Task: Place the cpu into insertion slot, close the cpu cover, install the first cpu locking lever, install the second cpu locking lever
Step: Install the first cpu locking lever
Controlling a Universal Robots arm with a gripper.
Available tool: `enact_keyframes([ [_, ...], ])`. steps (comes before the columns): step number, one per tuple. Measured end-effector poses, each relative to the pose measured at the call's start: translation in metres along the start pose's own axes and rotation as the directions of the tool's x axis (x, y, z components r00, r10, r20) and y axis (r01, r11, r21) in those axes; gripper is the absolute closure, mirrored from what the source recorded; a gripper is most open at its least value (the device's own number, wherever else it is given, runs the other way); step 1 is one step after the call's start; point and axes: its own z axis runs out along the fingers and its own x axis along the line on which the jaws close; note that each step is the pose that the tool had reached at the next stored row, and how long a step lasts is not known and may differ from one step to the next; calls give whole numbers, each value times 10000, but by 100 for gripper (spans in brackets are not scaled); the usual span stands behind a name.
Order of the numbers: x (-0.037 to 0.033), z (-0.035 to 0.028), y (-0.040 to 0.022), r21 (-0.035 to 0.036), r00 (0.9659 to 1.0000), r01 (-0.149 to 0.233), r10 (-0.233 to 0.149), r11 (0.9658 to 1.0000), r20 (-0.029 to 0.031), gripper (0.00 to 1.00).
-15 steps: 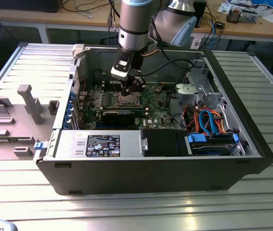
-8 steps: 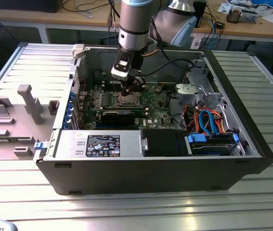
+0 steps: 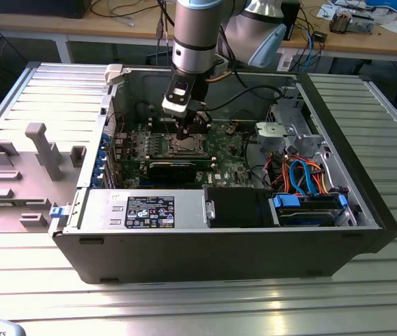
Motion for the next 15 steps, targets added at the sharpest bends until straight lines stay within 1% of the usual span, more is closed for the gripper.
enact_keyframes([
  [15, 0, 0, 0, 5, 9999, 163, -164, 9999, 11, 89],
])
